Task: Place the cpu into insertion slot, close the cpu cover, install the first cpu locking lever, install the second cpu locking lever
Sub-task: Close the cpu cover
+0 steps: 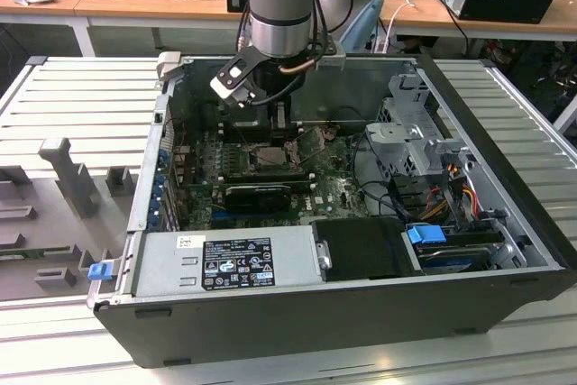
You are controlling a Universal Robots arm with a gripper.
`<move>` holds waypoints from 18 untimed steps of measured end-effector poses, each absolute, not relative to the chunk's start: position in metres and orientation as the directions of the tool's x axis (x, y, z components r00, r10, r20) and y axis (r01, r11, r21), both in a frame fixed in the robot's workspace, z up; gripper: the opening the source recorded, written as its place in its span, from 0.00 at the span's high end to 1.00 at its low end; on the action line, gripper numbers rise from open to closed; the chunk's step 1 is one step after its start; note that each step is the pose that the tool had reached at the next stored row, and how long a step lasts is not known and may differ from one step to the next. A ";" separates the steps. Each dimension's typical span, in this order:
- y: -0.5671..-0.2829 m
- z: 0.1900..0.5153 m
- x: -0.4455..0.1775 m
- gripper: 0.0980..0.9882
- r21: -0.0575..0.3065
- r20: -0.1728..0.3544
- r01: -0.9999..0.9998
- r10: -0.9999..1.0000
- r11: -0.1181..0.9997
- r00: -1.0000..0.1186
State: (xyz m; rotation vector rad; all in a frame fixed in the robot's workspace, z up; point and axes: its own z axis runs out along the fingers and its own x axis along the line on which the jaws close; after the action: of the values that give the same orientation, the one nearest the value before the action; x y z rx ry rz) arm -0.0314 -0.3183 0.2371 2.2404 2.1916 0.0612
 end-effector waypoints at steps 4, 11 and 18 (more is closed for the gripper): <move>-0.318 0.248 -0.031 0.99 0.032 0.023 0.999 0.999 -0.022 0.022; -0.318 0.254 -0.031 0.99 0.032 0.023 0.999 0.999 -0.022 0.022; -0.318 0.259 -0.031 0.99 0.032 0.023 0.999 1.000 -0.022 0.022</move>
State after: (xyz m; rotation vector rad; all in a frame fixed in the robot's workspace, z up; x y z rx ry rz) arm -0.0314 -0.3181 0.2592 2.2403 2.1917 0.0611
